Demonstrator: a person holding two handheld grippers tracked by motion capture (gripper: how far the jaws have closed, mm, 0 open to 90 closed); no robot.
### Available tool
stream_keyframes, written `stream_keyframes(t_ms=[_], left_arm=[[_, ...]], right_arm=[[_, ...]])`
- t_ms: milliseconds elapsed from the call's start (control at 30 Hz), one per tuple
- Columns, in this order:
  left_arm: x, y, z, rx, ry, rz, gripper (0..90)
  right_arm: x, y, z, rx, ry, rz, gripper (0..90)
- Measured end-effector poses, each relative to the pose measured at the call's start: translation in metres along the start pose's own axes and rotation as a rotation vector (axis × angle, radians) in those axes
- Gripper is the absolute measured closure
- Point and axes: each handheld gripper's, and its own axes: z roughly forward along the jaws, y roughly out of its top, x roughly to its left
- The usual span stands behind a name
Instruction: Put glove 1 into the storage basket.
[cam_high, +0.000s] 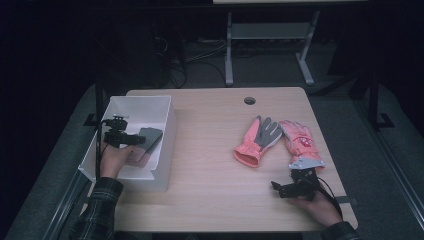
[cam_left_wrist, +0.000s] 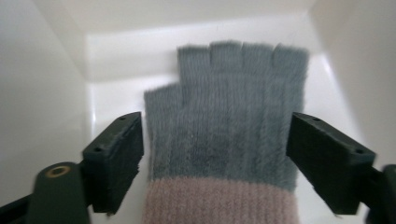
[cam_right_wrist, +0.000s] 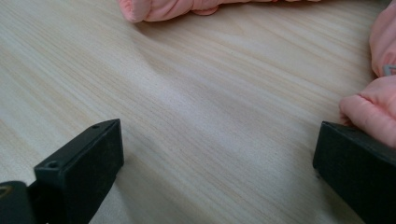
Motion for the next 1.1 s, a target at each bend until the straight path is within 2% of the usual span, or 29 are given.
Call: stream_keyframes(t_ms=[100, 267, 433, 500, 667, 933, 1100], left_arm=[[-0.001, 0.006, -0.011, -0.033, -0.025, 0.007, 16.7], [-0.003, 0.019, -0.03, -0.057, -0.082, 0.045, 16.5], [-0.01, 0.033, -0.052, -0.088, -0.157, 0.098, 14.7], [-0.015, 0.037, -0.059, -0.099, -0.2, 0.113, 14.3], [-0.031, 0.047, -0.072, -0.141, -0.281, 0.161, 14.1], [-0.068, 0.058, -0.084, -0.184, -0.345, 0.251, 14.2], [-0.09, 0.06, -0.088, -0.207, -0.392, 0.287, 14.2]], right_arm=[[0.0, 0.0, 0.0, 0.0, 0.0, 0.0, 1.2], [0.0, 0.0, 0.0, 0.0, 0.0, 0.0, 1.2], [0.0, 0.0, 0.0, 0.0, 0.0, 0.0, 1.2], [0.0, 0.0, 0.0, 0.0, 0.0, 0.001, 1.1], [0.0, 0.0, 0.0, 0.0, 0.0, 0.0, 1.2], [0.0, 0.0, 0.0, 0.0, -0.001, 0.001, 1.2], [0.0, 0.0, 0.0, 0.0, -0.001, 0.0, 1.2]])
